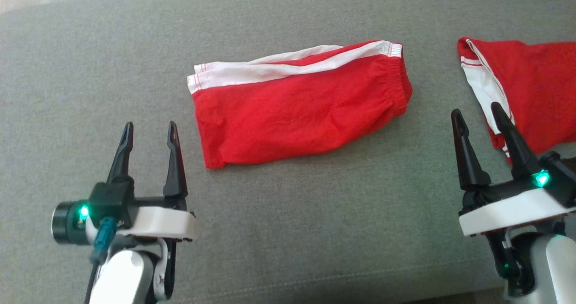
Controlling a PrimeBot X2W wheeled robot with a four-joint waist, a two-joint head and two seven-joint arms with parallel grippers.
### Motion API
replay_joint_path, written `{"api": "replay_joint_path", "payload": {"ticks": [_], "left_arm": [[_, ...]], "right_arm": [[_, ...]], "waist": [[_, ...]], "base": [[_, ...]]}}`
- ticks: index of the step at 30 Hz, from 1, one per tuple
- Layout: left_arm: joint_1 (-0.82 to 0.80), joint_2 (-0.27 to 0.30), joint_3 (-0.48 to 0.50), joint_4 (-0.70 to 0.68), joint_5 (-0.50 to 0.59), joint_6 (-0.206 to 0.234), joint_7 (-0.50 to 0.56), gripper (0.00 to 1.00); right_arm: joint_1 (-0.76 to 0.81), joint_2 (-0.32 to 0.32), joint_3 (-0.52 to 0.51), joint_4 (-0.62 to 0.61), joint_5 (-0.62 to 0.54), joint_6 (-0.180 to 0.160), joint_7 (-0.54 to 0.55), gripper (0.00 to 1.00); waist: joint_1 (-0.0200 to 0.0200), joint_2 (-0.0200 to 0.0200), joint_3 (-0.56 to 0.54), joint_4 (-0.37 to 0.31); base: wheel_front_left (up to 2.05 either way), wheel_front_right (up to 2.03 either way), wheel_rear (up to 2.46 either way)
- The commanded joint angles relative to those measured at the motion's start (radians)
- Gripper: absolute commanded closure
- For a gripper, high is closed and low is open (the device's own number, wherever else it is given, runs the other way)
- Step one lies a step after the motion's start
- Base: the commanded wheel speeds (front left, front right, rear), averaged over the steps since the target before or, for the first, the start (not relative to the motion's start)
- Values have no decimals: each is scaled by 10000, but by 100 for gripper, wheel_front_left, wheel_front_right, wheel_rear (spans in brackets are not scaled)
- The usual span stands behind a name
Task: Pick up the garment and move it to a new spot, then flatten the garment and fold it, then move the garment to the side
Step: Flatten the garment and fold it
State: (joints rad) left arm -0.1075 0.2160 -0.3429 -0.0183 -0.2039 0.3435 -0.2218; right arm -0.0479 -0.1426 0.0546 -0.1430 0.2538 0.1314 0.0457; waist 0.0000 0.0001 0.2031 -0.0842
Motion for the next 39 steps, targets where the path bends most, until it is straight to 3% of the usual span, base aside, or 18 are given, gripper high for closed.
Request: {"api": "replay_joint_path", "payload": {"ticks": [1,15,26,32,39], "left_arm": [[-217,212,329,-394,81,77,-20,0],[-460,250,215,-513,93,77,29,0],[-1418,-36,-205,-470,240,-127,-54,0],[-1922,-287,-477,-231,334,-247,-175,0],[-2210,-421,-616,16,352,-357,-284,0]], "right_arm": [[-109,-158,129,-406,-45,-7,23,0],[-290,-213,14,-59,44,-7,423,0],[-2769,-649,863,2470,517,-7,945,0],[-4137,-1147,809,4251,717,-7,1125,0],[-5210,-1586,1649,5739,1875,-7,1797,0]], "waist": [[0,-1,12,4],[0,-1,346,159],[0,-1,1720,740],[0,-1,2205,1142],[0,-1,2443,1332]], "base": [[0,0,0],[0,0,0],[0,0,0],[0,0,0],[0,0,0]]}}
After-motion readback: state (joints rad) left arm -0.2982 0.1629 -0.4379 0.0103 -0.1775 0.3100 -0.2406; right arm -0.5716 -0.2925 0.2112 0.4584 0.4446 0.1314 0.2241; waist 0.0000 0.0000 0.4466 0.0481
